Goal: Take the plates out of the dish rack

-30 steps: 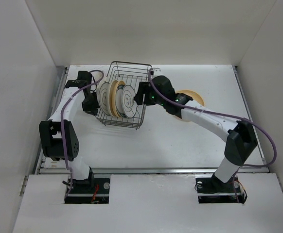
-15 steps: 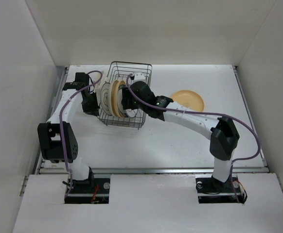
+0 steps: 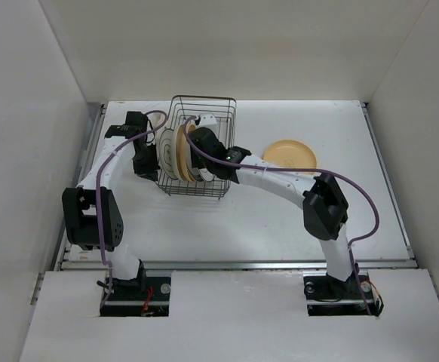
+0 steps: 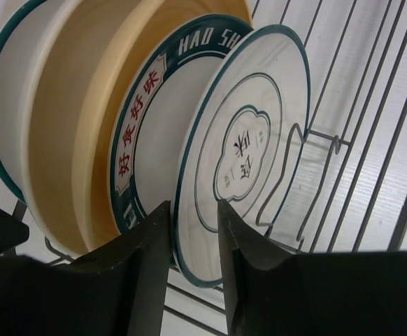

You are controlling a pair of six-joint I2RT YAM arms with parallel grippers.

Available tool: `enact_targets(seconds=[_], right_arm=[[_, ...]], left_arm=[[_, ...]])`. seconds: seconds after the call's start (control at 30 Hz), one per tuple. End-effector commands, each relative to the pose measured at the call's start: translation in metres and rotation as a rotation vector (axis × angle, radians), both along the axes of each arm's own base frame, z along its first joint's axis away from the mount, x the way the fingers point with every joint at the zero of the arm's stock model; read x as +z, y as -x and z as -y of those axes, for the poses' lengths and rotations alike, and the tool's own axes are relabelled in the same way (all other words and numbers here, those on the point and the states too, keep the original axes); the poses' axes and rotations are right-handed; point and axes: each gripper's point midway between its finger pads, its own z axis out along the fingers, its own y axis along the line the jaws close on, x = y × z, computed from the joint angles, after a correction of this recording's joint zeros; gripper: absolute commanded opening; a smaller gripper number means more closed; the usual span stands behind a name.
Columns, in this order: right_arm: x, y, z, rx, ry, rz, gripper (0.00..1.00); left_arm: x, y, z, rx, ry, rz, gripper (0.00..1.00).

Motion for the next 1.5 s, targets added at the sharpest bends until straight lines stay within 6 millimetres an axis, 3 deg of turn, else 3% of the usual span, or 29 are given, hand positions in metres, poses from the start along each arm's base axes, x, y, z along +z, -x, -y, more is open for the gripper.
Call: enact_targets(seconds=[0.0,0.07,0.27,0.37,0.4,0.5,0.8,0.93,1.1,1.3,1.4,1.47], right_arm=[[0.014,-0.010,-0.002,-0.046,0.017,0.042,0.36],[0.011,-0.012,-0.004,-0.046,0.019,0.040,0.34],[0.001,-0.016,-0.012,-0.038,0.031,0.025,0.31],[-0.002,-0.018,-0.011,-0.046,0.042,0.025,0.14],[-0.002,-0.018,-0.011,-0.046,0.042,0.025,0.04],[0.012,-0.022,-0.006,-0.071,0.046,0.055,0.00],[0.120,-0.027,0.034,-0.206,-0.019,0.259,0.00],[0.149,-0.029,0.049,-0.258,-0.027,0.328,0.00],[0.171,-0.028,0.062,-0.276,-0.044,0.359,0.00],[0.206,-0.019,0.099,-0.342,-0.070,0.394,0.00],[0.196,-0.002,0.119,-0.322,0.001,0.350,0.00],[0.167,0.013,0.132,-0.302,0.076,0.266,0.00]], left_arm=[[-0.019,0.032,-0.004,0.024,-0.093,-0.181,0.00],[-0.008,0.021,-0.016,0.043,-0.166,-0.138,0.00],[0.024,0.008,-0.019,0.056,-0.173,-0.042,0.19],[0.034,0.003,-0.019,0.049,-0.172,-0.014,0.24],[0.037,0.003,-0.019,0.049,-0.172,-0.014,0.24],[0.049,-0.002,-0.020,0.045,-0.179,0.014,0.24],[0.077,-0.016,-0.024,0.052,-0.198,0.090,0.26],[0.076,-0.016,-0.024,0.051,-0.199,0.083,0.26],[0.079,-0.018,-0.023,0.052,-0.199,0.084,0.26],[0.088,-0.024,-0.023,0.046,-0.197,0.116,0.26],[0.095,-0.027,-0.021,0.035,-0.188,0.137,0.26],[0.100,-0.027,-0.019,0.022,-0.178,0.154,0.26]])
